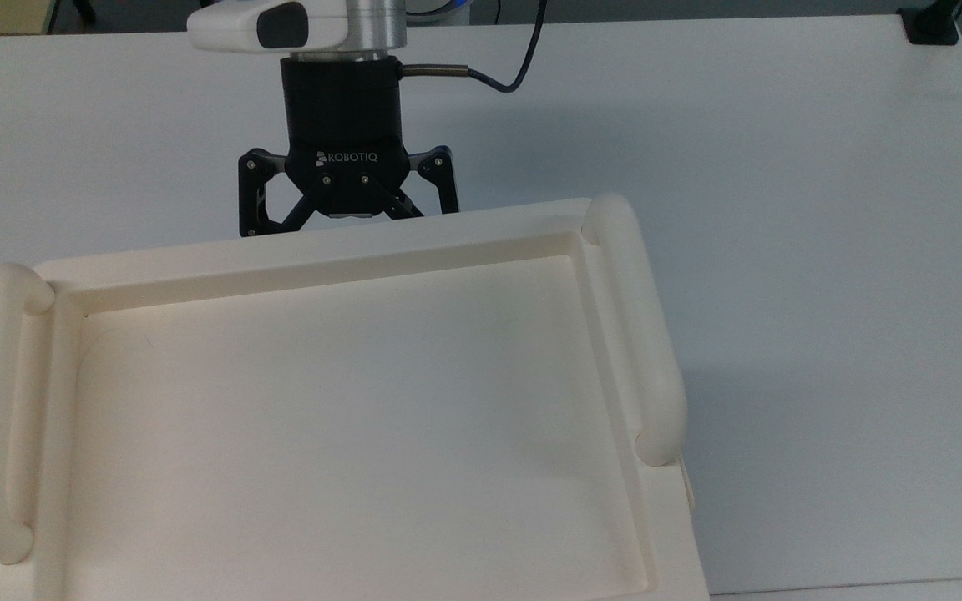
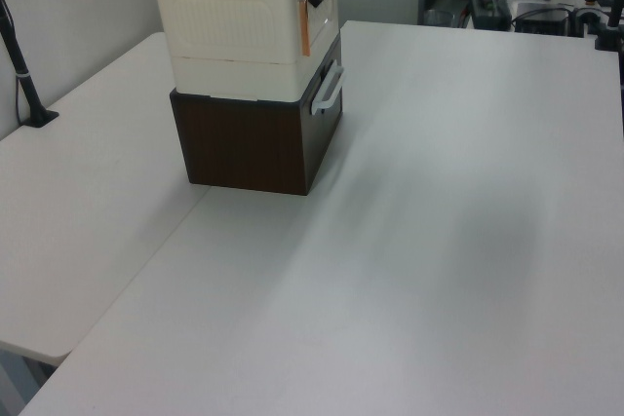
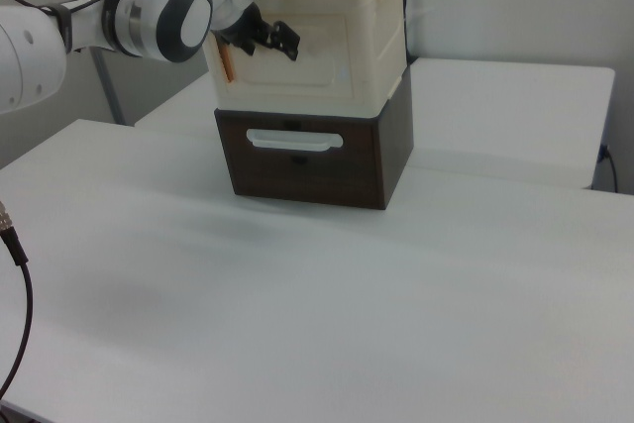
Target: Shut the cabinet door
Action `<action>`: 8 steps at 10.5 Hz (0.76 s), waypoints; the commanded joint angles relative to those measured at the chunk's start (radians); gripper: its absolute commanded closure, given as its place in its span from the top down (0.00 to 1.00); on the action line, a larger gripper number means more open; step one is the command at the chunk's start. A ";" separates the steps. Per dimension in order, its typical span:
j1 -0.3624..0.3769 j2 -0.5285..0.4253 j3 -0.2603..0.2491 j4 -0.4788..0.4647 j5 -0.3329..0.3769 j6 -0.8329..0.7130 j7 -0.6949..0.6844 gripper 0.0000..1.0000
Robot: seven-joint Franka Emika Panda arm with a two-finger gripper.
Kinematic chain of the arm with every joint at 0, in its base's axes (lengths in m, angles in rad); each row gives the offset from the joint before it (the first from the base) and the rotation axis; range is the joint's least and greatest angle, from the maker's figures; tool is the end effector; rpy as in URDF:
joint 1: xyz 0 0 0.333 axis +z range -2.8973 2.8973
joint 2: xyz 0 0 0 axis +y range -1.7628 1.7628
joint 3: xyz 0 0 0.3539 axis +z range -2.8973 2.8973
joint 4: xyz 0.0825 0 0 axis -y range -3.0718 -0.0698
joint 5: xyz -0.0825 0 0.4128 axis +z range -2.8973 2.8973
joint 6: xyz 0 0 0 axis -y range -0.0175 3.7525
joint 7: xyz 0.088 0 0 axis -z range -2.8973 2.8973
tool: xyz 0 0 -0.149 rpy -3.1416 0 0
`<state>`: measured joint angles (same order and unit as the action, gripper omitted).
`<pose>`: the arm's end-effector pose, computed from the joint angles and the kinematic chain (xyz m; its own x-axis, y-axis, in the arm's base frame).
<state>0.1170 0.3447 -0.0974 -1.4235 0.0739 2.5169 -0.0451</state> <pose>0.7832 0.0294 0.5899 0.7306 0.0260 0.6823 0.0439 -0.9990 -0.0089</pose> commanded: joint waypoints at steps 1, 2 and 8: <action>0.006 -0.050 -0.010 -0.017 0.000 -0.290 -0.110 1.00; 0.010 -0.064 -0.011 -0.017 -0.002 -0.393 -0.114 1.00; 0.000 -0.183 0.040 -0.032 -0.134 -0.904 0.056 1.00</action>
<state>0.1236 0.2358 -0.0914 -1.4177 -0.0166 1.7509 -0.0563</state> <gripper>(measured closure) 0.000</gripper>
